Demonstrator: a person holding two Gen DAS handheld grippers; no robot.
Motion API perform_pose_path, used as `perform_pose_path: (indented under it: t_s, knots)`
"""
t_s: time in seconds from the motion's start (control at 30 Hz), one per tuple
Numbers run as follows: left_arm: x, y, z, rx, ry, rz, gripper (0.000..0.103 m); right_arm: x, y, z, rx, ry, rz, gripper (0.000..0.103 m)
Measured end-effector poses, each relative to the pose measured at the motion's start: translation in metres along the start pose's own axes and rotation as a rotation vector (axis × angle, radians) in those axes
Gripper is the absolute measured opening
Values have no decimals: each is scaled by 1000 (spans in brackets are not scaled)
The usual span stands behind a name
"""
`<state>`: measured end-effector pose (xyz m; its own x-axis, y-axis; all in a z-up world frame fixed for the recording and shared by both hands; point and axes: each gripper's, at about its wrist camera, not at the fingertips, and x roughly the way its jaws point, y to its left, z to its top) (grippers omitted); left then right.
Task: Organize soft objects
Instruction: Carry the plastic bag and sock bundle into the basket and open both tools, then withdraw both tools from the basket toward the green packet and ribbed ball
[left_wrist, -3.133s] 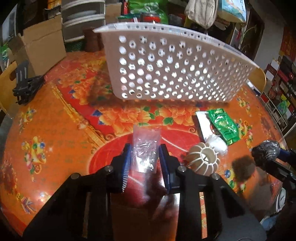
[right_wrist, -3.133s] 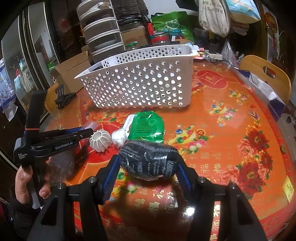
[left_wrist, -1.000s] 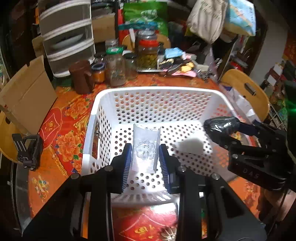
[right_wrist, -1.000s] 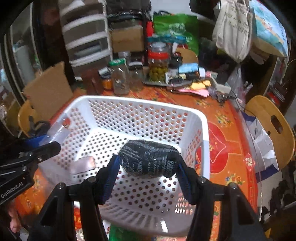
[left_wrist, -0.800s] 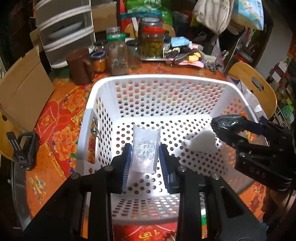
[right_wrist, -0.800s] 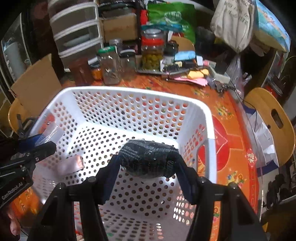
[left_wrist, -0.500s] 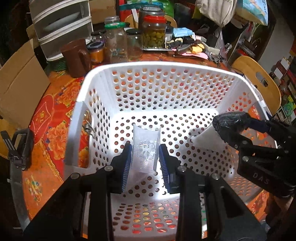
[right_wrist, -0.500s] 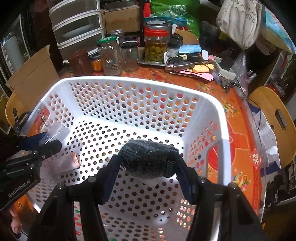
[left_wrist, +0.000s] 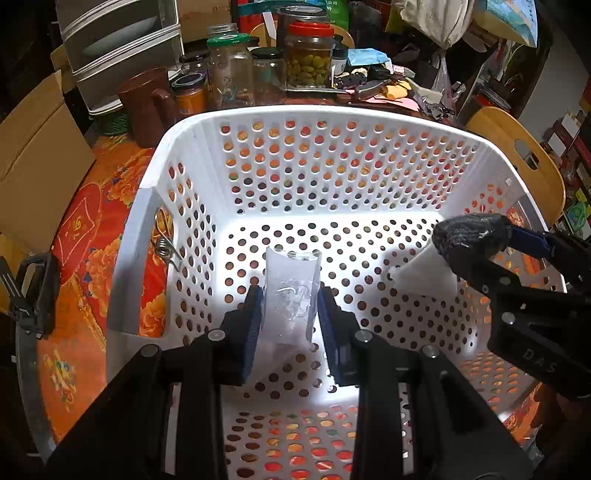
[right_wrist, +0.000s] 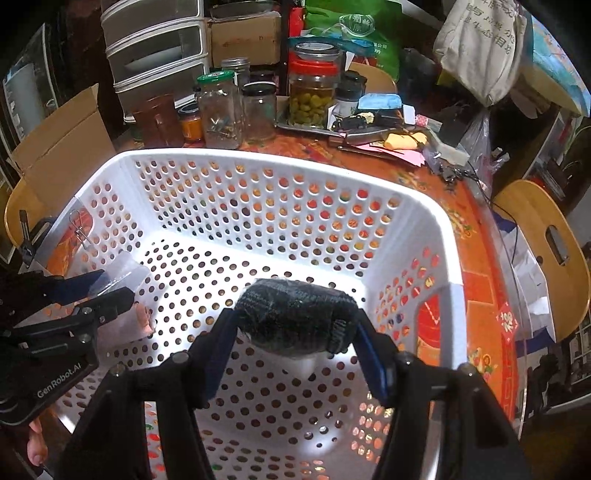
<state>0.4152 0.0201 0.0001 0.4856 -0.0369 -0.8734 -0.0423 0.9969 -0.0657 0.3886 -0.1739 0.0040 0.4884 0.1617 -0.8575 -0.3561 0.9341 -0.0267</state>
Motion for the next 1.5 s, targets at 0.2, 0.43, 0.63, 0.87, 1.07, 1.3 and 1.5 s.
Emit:
perform_pose_path:
  t_s: [0.2,0.43,0.63,0.87,1.07,1.3,1.5]
  knots:
    - [-3,1,-1,-11,-3,-17,31,-9,-6,-3,9,-24,-1,74]
    - [-26,-12,-5,26,-54,-45,70,-37,-18,-11,29,-85,21,78]
    - [-74,-20,-15,53,-176,-33,89,-74,-30,-26,41,-151,32,93]
    - [-133,-15,-54,63,-272,-73,99,-112,-37,-59,42,-211,60,103]
    - [-176,-11,-104,56,-315,-55,99,-143,-29,-96,30,-294,73,103]
    - [-212,-2,-173,33,-367,-88,102,-177,-23,-143,41,-365,103,103]
    - [-189,0,-222,16,-336,-101,102,-176,-15,-192,55,-353,109,103]
